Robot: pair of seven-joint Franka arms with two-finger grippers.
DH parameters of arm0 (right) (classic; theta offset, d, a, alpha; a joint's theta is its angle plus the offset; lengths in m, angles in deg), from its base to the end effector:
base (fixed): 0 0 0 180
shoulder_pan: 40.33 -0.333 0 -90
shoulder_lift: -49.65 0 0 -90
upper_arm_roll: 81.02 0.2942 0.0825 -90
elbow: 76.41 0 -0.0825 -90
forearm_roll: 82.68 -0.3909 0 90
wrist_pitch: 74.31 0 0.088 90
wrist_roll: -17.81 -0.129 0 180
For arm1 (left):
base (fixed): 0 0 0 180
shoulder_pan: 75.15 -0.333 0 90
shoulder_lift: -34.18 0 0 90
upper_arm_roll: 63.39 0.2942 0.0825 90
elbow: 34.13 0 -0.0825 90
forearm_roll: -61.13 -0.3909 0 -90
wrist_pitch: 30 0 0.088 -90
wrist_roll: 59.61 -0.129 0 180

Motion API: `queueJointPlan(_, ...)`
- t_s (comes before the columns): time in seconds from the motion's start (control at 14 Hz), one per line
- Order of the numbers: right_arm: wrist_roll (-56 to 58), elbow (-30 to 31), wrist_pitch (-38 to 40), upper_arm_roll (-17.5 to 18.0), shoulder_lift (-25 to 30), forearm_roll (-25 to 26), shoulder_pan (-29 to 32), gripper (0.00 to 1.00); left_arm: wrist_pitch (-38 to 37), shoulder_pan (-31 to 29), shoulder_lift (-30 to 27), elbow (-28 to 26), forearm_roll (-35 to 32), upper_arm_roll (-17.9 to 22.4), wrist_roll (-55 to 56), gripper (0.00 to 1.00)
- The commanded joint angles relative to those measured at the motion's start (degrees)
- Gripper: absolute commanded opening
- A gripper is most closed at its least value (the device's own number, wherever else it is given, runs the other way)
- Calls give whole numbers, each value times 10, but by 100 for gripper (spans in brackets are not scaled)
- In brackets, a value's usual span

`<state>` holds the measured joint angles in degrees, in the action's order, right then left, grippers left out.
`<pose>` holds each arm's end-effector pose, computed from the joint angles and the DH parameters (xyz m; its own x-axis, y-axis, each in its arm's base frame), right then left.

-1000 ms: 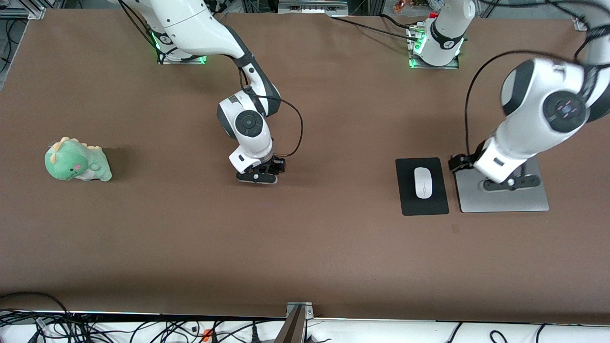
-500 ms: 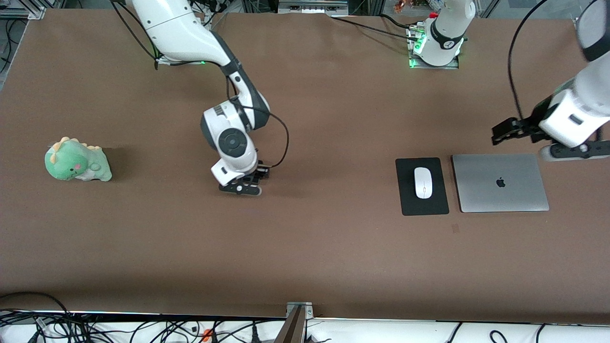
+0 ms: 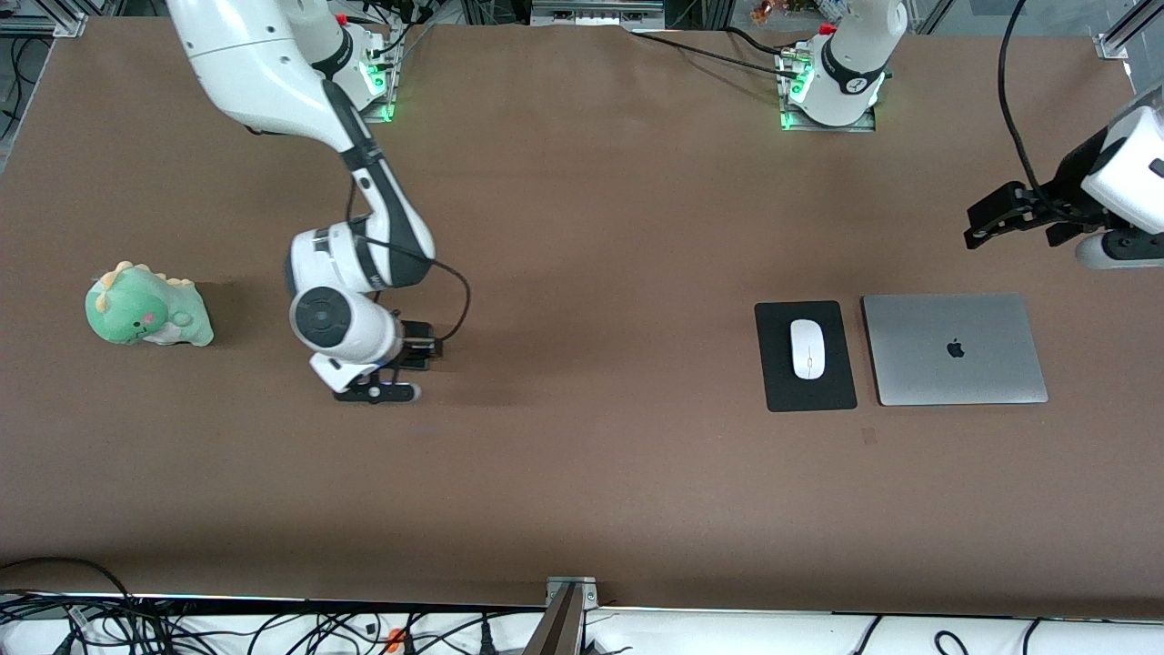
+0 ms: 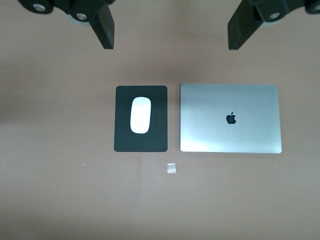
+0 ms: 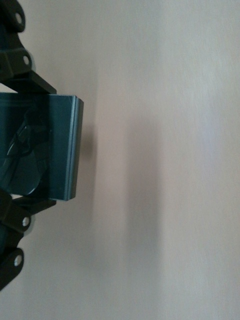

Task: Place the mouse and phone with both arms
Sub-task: 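Carry the phone toward the plush while the left gripper withdraws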

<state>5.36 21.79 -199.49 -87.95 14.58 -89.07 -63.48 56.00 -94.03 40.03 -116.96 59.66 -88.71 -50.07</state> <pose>0.6189 0.1901 0.1808 0.9908 0.0111 -0.1346 0.0135 -0.9998 0.0172 0.5785 -0.0497 0.5811 0.9976 0.0563 -0.0395 0.0568 -0.9983 0.0116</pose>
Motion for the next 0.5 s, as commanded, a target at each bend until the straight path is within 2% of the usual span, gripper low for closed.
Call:
queueJointPlan(0.0,56,71,-11,4,66,-12,46,38,-12,0,7,15,7,-3,-9,100)
queueJointPlan(0.14,149,123,-50,-10,93,-13,90,38,-12,1,7,14,7,-4,-10,100)
queueJointPlan(0.29,187,155,-83,-10,99,-13,135,38,-8,8,-2,8,5,-1,-14,100)
queueJointPlan(0.36,198,167,-106,-10,98,-13,145,38,-8,29,-2,8,2,11,-14,100)
queueJointPlan(0.43,203,187,-143,-10,97,-17,150,38,-8,64,-3,7,2,55,-14,100)
